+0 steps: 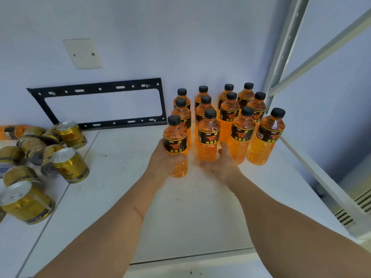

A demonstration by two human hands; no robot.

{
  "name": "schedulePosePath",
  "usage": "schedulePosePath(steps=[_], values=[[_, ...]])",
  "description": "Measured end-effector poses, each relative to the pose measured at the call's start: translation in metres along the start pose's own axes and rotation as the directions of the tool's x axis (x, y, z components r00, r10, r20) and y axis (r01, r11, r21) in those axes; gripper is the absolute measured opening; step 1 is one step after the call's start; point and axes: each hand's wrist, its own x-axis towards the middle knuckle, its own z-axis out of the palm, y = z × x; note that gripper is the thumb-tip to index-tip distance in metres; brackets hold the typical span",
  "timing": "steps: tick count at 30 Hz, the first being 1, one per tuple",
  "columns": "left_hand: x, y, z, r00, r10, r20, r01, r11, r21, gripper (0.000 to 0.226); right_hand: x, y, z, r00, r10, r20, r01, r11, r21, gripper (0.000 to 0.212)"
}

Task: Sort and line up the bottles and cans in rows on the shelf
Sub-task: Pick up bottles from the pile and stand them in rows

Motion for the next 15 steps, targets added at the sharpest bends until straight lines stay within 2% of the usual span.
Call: schedulePosePath(steps=[1,3,5,6,9,15], values=[[0.003,0.001,0.002,1.000,0.011,0.006,-0.011,1.000,0.016,0.079,-0.007,0.005,0.002,0.999,0.022,-0.028,-0.025,0.994,-0.109,0.109],[0.009,0.002,0.005,0.999,0.031,0.019,-0.031,0.999,0.036,0.080,-0.021,0.012,0.006,0.996,-0.018,-0.086,-0.017,0.923,-0.384,0.076],[0.013,0.003,0.008,0.999,0.041,0.035,-0.042,0.998,0.048,0.081,-0.035,0.015,0.008,0.986,-0.159,-0.058,0.085,0.762,-0.642,0.046],[0.015,0.003,0.009,0.998,0.045,0.042,-0.047,0.998,0.048,0.081,-0.041,0.015,0.009,0.973,-0.228,-0.017,0.147,0.678,-0.720,0.039],[0.019,0.001,0.013,0.996,0.065,0.068,-0.067,0.997,0.038,0.080,-0.050,0.014,0.011,0.946,-0.315,0.074,0.244,0.546,-0.801,0.034],[0.022,-0.003,0.012,0.992,0.081,0.092,-0.085,0.996,0.036,0.080,-0.059,0.016,0.015,0.922,-0.367,0.127,0.303,0.476,-0.826,0.033]])
